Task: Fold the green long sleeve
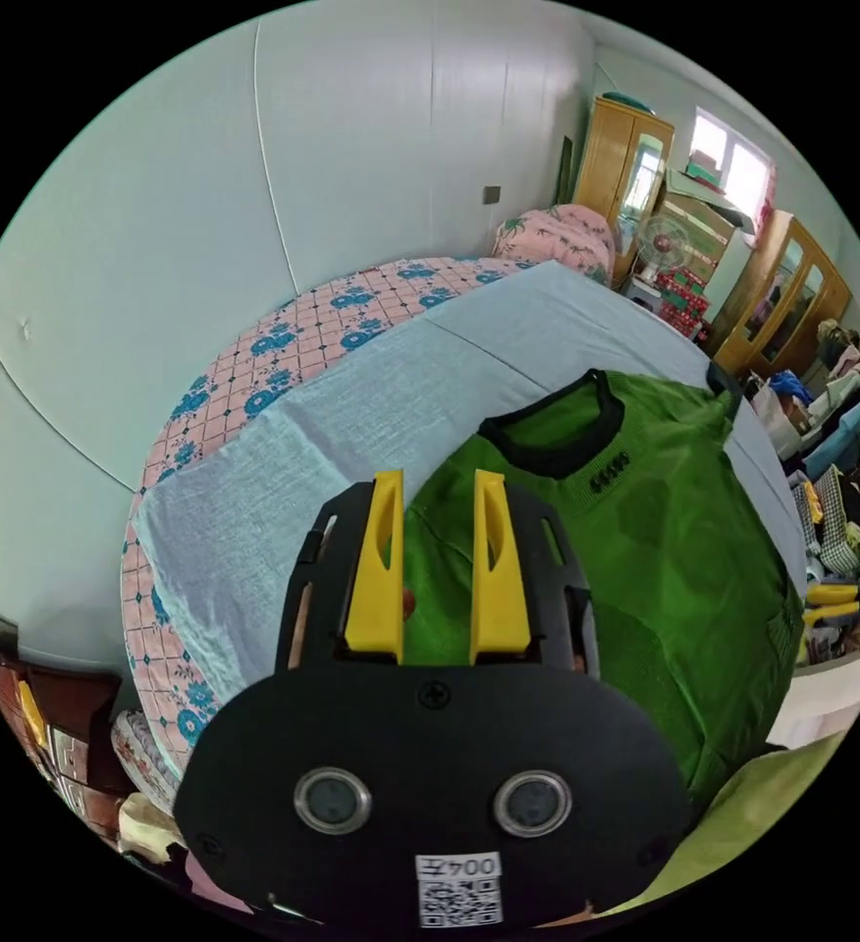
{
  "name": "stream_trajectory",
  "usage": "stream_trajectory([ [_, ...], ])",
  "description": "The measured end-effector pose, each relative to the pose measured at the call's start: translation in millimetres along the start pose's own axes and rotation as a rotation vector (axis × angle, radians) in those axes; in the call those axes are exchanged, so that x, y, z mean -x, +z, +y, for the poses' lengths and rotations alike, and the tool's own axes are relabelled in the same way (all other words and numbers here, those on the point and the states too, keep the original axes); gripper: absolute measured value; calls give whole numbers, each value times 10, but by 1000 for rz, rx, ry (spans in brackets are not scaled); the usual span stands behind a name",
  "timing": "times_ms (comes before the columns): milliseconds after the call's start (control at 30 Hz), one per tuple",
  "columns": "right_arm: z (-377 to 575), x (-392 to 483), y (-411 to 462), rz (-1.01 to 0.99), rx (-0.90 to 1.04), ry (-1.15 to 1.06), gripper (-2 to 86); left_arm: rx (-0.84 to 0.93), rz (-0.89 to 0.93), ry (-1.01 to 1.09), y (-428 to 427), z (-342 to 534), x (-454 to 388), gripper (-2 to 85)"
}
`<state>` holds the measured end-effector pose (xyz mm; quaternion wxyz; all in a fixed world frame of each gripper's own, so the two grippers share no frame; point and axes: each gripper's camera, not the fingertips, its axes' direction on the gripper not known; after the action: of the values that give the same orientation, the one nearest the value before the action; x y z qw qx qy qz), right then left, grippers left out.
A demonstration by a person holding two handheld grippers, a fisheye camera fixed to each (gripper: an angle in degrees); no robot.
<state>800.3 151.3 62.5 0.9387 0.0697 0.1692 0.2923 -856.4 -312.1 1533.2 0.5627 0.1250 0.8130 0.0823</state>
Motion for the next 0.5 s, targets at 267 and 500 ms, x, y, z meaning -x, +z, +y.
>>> stream_trajectory([
  [267, -907, -107, 59, -10, -91, -169, 105, 44, -21, 94, 54, 491, -279, 75],
  [500, -2238, -559, 394, -6, -131, -349, 113, 95, 12, 74, 247, 378, -285, 110],
])
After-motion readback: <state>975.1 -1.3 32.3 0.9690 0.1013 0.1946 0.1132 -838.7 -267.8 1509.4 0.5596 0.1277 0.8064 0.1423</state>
